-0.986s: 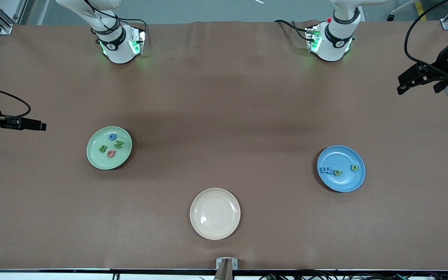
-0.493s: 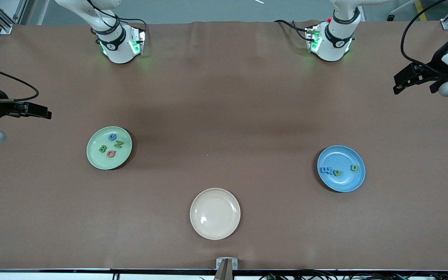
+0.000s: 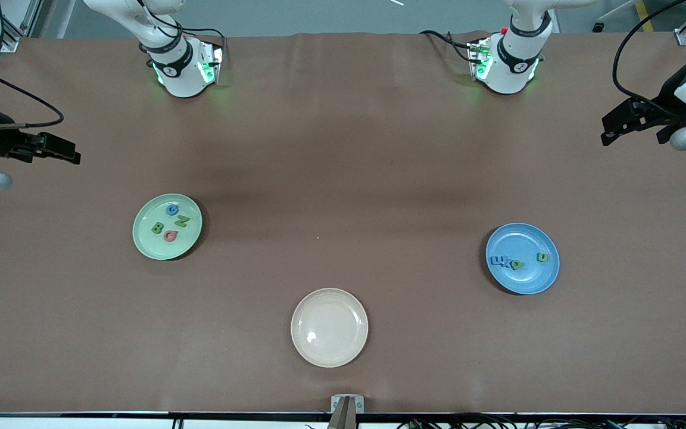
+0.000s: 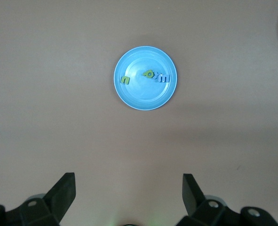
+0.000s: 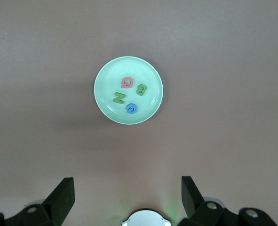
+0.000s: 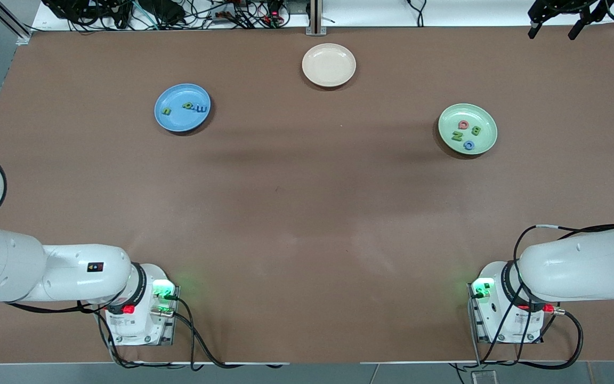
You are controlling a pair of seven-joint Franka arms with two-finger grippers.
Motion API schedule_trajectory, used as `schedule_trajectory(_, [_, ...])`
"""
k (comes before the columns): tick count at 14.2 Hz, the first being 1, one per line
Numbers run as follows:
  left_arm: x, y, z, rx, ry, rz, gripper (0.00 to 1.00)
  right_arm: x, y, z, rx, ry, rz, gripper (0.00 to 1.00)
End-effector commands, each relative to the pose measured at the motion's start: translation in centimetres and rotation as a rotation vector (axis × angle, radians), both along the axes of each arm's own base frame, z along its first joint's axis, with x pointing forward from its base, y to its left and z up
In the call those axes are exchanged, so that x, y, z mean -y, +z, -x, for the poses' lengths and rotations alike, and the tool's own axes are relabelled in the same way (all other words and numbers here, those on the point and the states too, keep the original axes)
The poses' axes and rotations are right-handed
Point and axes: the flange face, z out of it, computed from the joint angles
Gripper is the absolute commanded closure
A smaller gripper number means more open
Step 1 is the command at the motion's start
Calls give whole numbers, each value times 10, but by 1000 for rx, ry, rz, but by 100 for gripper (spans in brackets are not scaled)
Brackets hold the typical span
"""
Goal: Sort upper and lower case letters into plates
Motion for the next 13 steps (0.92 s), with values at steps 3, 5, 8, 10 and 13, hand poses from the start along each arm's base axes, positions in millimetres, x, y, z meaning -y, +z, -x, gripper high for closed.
schedule_trajectory(3, [1,3,2,-3,0,-8,0,1,21,22,39,30,14,0])
schedule_trajectory(5, [1,3,2,-3,0,-8,0,0,24,26,24,32,13,0])
schedule_trajectory(8, [0,2,2,-4,2,-8,0,3,53,18,79,18,21,0])
schedule_trajectory(10, [3,3,2,-4,-3,-8,0,4,55,3,82,17,17,0])
schedule_trajectory(13, [12,2,2,-4,-3,-9,0,1,49,0,61,-9,9,0])
